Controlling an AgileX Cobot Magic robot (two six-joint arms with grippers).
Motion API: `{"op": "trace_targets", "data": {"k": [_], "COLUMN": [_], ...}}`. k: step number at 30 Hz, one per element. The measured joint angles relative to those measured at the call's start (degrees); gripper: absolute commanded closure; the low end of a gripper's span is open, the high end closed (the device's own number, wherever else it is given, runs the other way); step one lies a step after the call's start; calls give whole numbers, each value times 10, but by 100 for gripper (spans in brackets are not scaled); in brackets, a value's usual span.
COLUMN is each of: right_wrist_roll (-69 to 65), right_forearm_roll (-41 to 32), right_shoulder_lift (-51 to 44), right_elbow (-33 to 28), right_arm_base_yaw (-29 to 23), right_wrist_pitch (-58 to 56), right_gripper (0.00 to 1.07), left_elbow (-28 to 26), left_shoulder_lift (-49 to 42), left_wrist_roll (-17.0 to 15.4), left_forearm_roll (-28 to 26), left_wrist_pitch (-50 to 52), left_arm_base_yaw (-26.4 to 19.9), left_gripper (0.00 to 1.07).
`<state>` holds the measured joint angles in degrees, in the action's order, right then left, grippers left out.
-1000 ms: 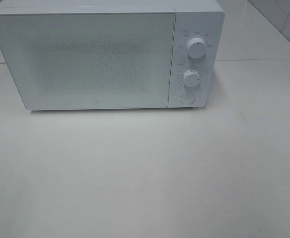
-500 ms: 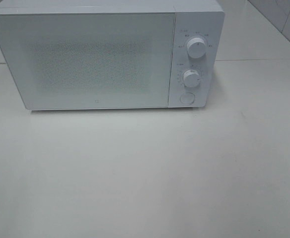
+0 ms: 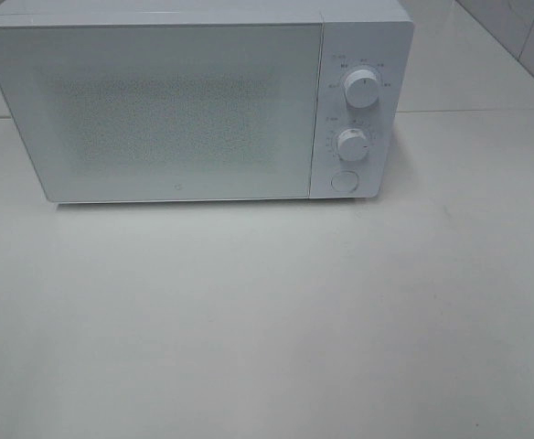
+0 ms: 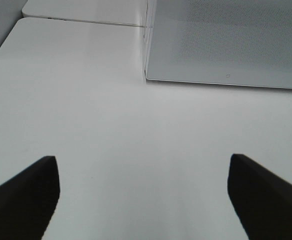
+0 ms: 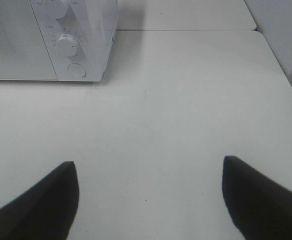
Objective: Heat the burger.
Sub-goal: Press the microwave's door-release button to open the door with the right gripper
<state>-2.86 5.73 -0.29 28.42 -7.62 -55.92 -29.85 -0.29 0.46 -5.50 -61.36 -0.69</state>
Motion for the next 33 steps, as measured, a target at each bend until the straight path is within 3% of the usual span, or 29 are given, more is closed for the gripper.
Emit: {"op": "trace_targets", "data": {"k": [25, 30, 33], "right_wrist_roll": [0, 0, 0], "right_forearm_roll": [-1, -1, -1], "right_shoulder_lift": [0, 2, 50], "right_elbow": [0, 9, 11], "right_arm_base_yaw": [0, 0, 0], "right_wrist_pitch": [2, 30, 102], "right_gripper": [33, 33, 33], "left_elbow": [0, 0, 0], "left_shoulder_lift": [0, 0, 0], "left_wrist_roll": [0, 0, 0], "left_forearm_roll": [0, 0, 0], "left_wrist_pitch": [0, 0, 0], "left_arm_base_yaw": [0, 0, 0], "left_gripper": [23, 23, 23]}}
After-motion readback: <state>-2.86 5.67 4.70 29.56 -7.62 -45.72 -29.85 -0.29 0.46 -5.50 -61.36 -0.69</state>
